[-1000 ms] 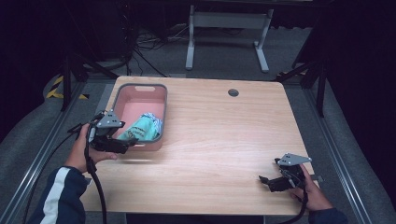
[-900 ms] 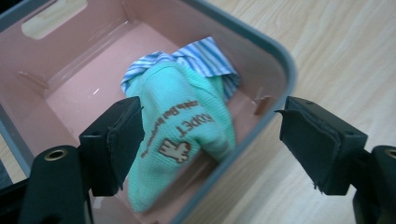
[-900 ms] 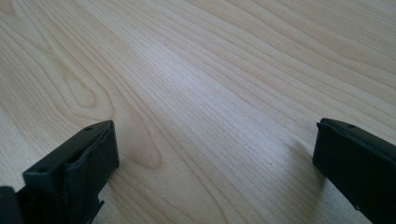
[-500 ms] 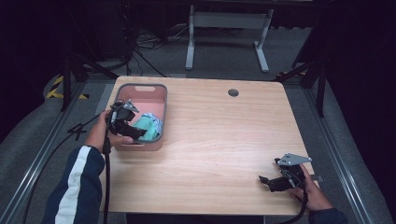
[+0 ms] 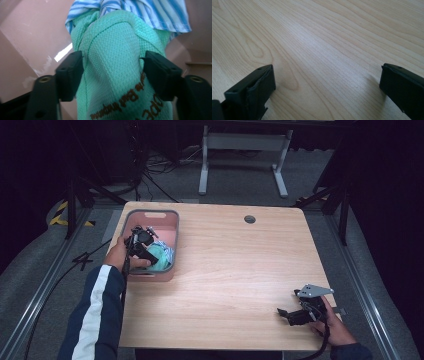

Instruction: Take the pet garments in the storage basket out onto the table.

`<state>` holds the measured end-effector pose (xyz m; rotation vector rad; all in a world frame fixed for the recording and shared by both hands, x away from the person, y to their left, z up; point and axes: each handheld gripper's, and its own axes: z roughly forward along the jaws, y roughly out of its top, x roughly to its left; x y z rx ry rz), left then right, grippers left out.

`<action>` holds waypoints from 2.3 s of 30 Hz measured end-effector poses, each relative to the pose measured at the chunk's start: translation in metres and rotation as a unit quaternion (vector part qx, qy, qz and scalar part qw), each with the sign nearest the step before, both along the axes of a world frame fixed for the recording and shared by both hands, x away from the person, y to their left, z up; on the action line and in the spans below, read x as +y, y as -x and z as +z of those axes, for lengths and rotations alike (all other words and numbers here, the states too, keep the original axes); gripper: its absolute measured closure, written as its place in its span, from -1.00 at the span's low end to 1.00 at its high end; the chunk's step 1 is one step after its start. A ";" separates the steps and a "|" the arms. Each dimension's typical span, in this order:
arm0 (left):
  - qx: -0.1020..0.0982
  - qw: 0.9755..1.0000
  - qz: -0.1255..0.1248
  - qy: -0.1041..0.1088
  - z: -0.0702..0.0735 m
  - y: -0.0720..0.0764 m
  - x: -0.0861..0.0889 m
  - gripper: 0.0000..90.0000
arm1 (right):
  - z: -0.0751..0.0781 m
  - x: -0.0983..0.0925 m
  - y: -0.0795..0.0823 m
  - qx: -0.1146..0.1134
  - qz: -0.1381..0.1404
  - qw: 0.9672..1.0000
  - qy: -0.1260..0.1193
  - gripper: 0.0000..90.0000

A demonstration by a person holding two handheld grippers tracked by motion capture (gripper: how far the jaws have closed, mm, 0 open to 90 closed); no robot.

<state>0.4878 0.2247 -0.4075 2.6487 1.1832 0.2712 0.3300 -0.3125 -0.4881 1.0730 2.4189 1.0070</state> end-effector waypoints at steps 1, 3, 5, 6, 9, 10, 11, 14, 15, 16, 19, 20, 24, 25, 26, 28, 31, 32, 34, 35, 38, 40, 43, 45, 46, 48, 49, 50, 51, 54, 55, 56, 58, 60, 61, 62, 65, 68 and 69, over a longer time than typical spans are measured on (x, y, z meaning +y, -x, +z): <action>0.004 1.000 0.001 -0.004 -0.001 -0.001 0.000 -0.16 | 0.000 0.000 0.000 0.000 0.000 1.000 0.000 -0.99; 0.014 1.000 0.000 -0.013 -0.004 -0.002 -0.002 -0.03 | 0.000 0.000 0.000 0.000 0.000 1.000 0.000 -0.99; 0.010 1.000 -0.001 -0.017 -0.004 -0.003 -0.003 0.18 | 0.000 0.000 0.000 0.000 0.000 1.000 0.000 -0.99; 0.013 1.000 -0.005 -0.015 -0.003 -0.002 -0.003 0.18 | 0.000 0.000 0.000 0.000 0.000 1.000 0.000 -0.99; 0.013 1.000 -0.010 -0.017 -0.002 -0.002 -0.003 0.39 | 0.000 0.000 0.000 0.000 0.000 1.000 0.000 -0.99; 0.014 1.000 -0.011 -0.013 -0.002 -0.002 -0.002 0.47 | 0.000 0.000 0.000 0.000 0.000 1.000 0.000 -0.99; 0.013 1.000 -0.013 -0.017 -0.001 -0.002 -0.002 0.52 | 0.000 0.000 0.000 0.000 0.000 1.000 0.000 -0.99; -0.002 1.000 -0.014 -0.016 0.003 0.000 0.000 0.67 | 0.000 0.000 0.000 0.000 0.000 1.000 0.000 -0.99; -0.005 1.000 -0.013 -0.014 0.004 0.000 0.001 0.70 | 0.000 0.000 0.000 0.000 0.000 1.000 0.000 -0.99; -0.011 1.000 -0.012 -0.010 0.004 0.001 0.001 0.71 | 0.000 0.000 0.000 0.000 0.000 1.000 0.000 -0.99; -0.023 1.000 -0.011 -0.006 0.009 0.003 0.005 0.75 | 0.000 0.000 0.000 0.000 0.000 1.000 0.000 -0.99; -0.026 1.000 -0.011 -0.001 0.010 0.004 0.006 0.75 | 0.000 0.000 0.000 0.000 0.000 1.000 0.000 -0.99; -0.048 0.999 -0.007 0.010 0.017 0.008 0.010 0.76 | 0.000 0.000 0.000 0.000 0.000 1.000 0.000 -0.99; -0.054 0.998 -0.006 0.010 0.019 0.010 0.011 0.76 | 0.000 0.000 0.000 0.000 0.000 1.000 0.000 -0.99; -0.059 0.998 -0.004 0.017 0.020 0.011 0.012 0.76 | 0.000 0.000 0.000 0.000 0.000 1.000 0.000 -0.99; -0.074 0.997 0.001 0.024 0.024 0.014 0.016 0.76 | 0.000 0.000 0.000 0.000 0.000 1.000 0.000 -0.99; -0.087 0.995 0.008 0.038 0.028 0.017 0.021 0.76 | 0.000 0.000 0.000 0.000 0.000 1.000 0.000 -0.99; -0.087 0.995 0.008 0.038 0.028 0.017 0.021 0.77 | 0.000 0.000 0.000 0.000 0.000 1.000 0.000 -0.99; -0.098 0.994 0.010 0.046 0.032 0.020 0.024 0.77 | 0.000 0.000 0.000 0.000 0.000 1.000 0.000 -0.99; -0.109 0.993 0.011 0.052 0.036 0.022 0.026 0.77 | 0.000 0.000 0.000 0.000 0.000 1.000 0.000 -0.99; -0.124 0.990 0.012 0.067 0.043 0.025 0.028 0.77 | 0.000 0.000 0.000 0.000 0.000 1.000 -0.001 -0.99; -0.131 0.989 0.011 0.074 0.048 0.027 0.028 0.77 | 0.000 0.000 0.000 0.000 0.000 1.000 0.000 -0.99; -0.143 0.986 0.009 0.087 0.055 0.031 0.027 0.77 | 0.000 0.000 0.000 0.000 0.000 1.000 0.000 -0.99; -0.150 0.985 0.005 0.087 0.058 0.032 0.027 0.77 | 0.000 0.000 0.000 0.000 0.000 1.000 0.000 -0.99; -0.156 0.984 0.003 0.088 0.062 0.035 0.025 0.77 | 0.000 0.000 0.000 0.000 0.000 1.000 0.000 -0.99; -0.158 0.983 0.001 0.091 0.064 0.036 0.025 0.77 | 0.000 0.000 0.000 0.000 0.000 1.000 0.000 -0.99; -0.163 0.982 -0.001 0.096 0.066 0.037 0.024 0.77 | 0.000 0.000 0.000 0.000 0.000 1.000 0.000 -0.99; -0.165 0.981 -0.002 0.097 0.070 0.039 0.024 0.77 | 0.000 0.000 0.000 0.000 0.000 1.000 0.000 -0.99; -0.170 0.981 -0.005 0.098 0.072 0.040 0.023 0.77 | 0.000 0.000 0.000 0.000 0.000 1.000 0.000 -0.99; -0.177 0.978 -0.008 0.110 0.077 0.044 0.022 0.77 | 0.000 0.000 0.000 0.000 0.000 1.000 0.000 -0.99; -0.181 0.978 -0.012 0.108 0.080 0.045 0.022 0.77 | 0.000 0.000 0.000 0.000 0.000 1.000 0.000 -0.99; -0.186 0.976 -0.012 0.110 0.081 0.046 0.021 0.77 | 0.000 0.000 0.000 0.000 0.000 1.000 0.000 -0.99; -0.189 0.975 -0.016 0.113 0.084 0.048 0.021 0.77 | 0.000 0.000 0.000 0.000 0.000 1.000 0.000 -0.99; -0.197 0.973 -0.019 0.116 0.087 0.051 0.019 0.77 | 0.000 0.000 0.000 0.000 0.000 1.000 0.000 -0.99; -0.199 0.973 -0.019 0.116 0.088 0.052 0.019 0.77 | 0.000 0.000 0.000 0.000 0.000 1.000 0.000 -0.99; -0.197 0.973 -0.022 0.120 0.089 0.053 0.019 0.77 | 0.000 0.000 0.000 0.000 0.000 1.000 0.000 -0.99; -0.206 0.970 -0.030 0.125 0.093 0.056 0.016 0.77 | 0.000 0.000 0.000 0.000 0.000 1.000 0.000 -0.99; -0.214 0.967 -0.042 0.133 0.098 0.061 0.011 0.77 | 0.000 0.000 0.000 0.000 0.000 1.000 0.000 -0.99; -0.218 0.966 -0.045 0.134 0.100 0.062 0.008 0.77 | 0.000 0.000 0.000 0.000 0.000 1.000 0.000 -0.99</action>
